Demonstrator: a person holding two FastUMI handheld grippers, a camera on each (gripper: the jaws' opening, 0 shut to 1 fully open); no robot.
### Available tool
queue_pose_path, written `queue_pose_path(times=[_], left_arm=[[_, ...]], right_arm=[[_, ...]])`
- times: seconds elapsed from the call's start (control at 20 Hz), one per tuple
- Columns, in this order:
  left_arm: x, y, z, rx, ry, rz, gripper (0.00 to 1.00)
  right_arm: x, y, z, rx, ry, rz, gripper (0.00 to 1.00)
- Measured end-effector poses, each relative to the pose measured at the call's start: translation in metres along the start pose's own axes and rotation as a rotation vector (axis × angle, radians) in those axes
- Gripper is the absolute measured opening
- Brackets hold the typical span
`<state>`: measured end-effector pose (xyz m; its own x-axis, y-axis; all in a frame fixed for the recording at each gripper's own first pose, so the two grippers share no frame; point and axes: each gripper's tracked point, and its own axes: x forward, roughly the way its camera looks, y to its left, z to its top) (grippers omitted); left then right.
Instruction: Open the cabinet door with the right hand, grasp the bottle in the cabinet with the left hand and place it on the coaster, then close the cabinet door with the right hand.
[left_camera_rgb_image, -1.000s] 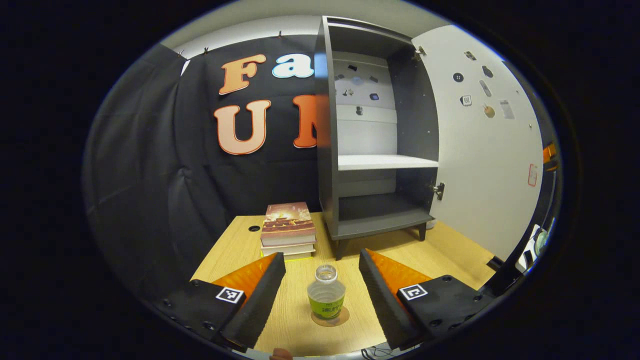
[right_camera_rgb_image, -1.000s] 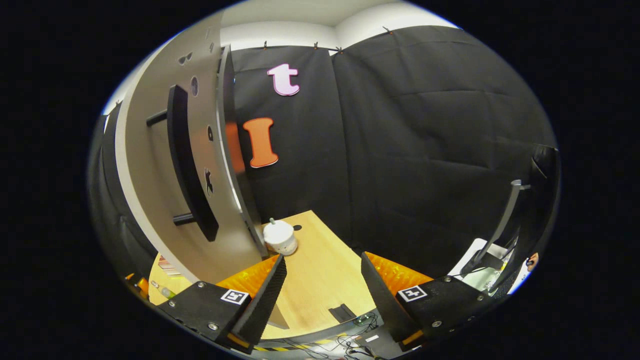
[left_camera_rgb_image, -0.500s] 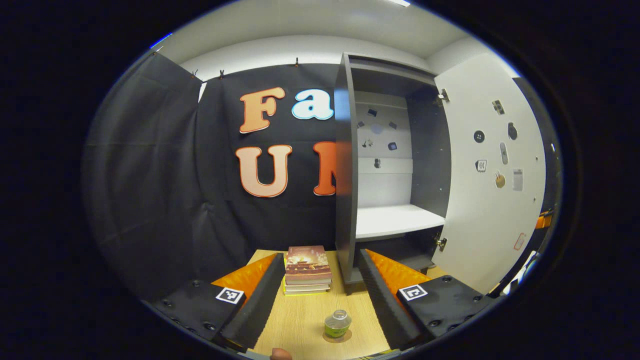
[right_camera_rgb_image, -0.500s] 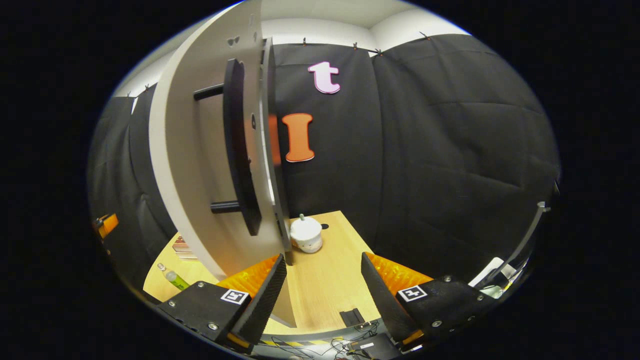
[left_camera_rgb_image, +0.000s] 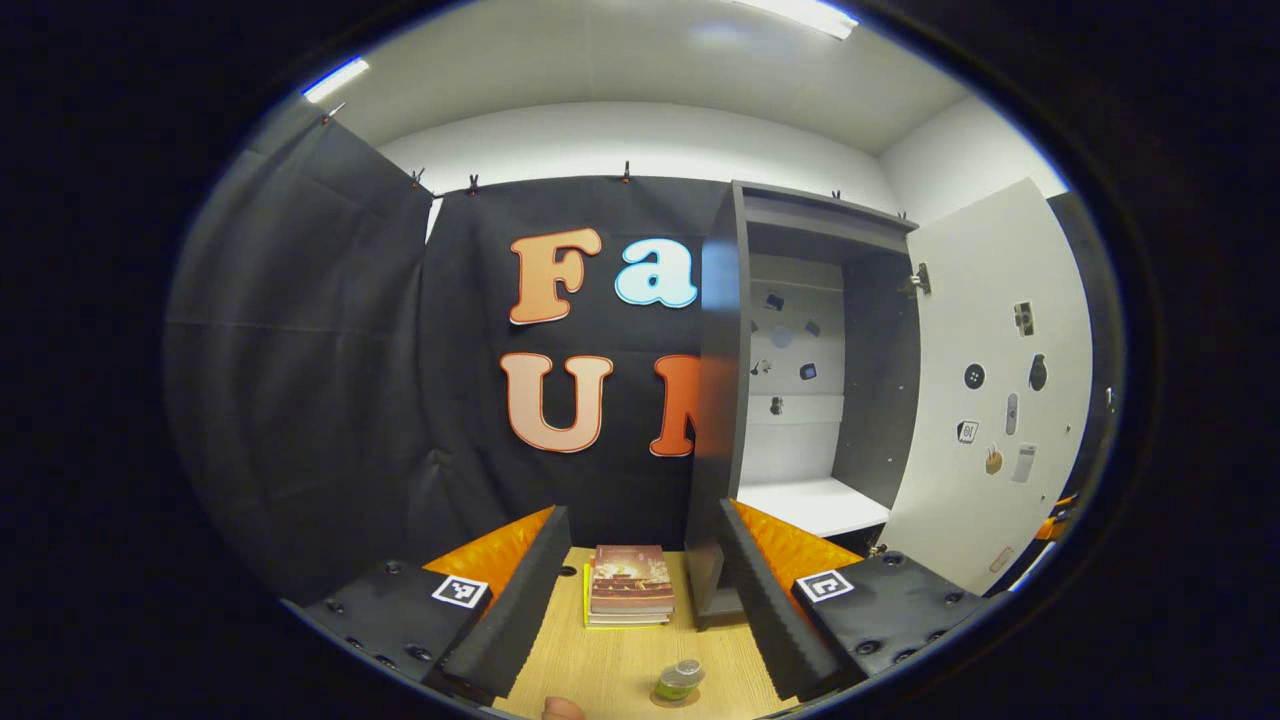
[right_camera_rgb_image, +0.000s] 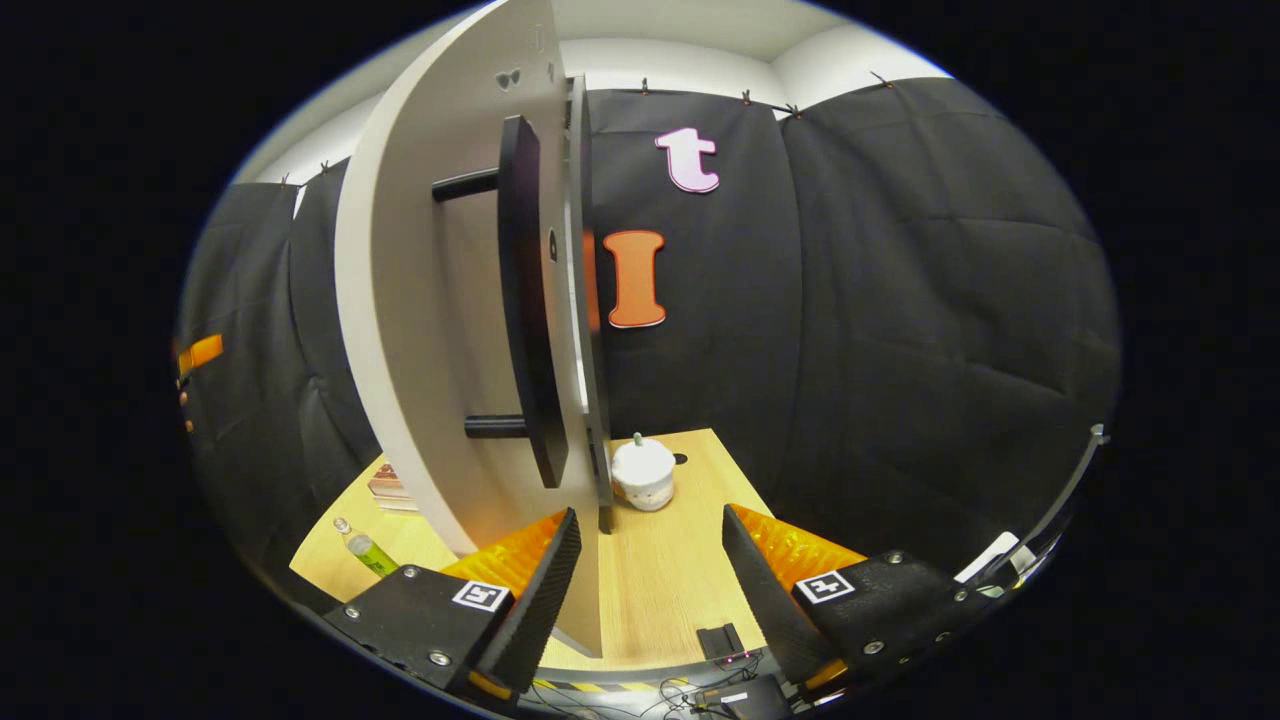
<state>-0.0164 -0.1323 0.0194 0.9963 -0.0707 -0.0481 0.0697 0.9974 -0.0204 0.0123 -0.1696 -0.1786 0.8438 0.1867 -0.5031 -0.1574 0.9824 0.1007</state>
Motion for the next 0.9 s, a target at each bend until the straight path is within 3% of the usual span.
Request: queue_pose_path(times=[0.05, 0.1, 0.15, 0.5, 0.9], left_arm=[[-0.002, 0.003, 0.006, 0.009, -0.009, 0.004, 0.97], [-0.004, 0.007, 0.009, 0.015, -0.017, 0.013, 0.96], [-0.005, 0.012, 0.011, 0.019, -0.018, 0.022, 0.96], [-0.01, 0.043, 0.009, -0.013, -0.006, 0.068, 0.97], [-0.016, 0.085, 0.033, 0.024, -0.055, 0.132, 0.96]], right_arm=[[-0.001, 0.007, -0.001, -0.001, -0.001, 0.015, 0.89], [0.001, 0.015, -0.002, 0.001, 0.002, 0.035, 0.98], [0.002, 0.026, -0.004, 0.0, 0.006, 0.059, 0.89], [0.009, 0.073, 0.001, -0.036, 0.01, 0.156, 0.88], [0.022, 0.11, 0.013, -0.038, -0.015, 0.192, 0.88]])
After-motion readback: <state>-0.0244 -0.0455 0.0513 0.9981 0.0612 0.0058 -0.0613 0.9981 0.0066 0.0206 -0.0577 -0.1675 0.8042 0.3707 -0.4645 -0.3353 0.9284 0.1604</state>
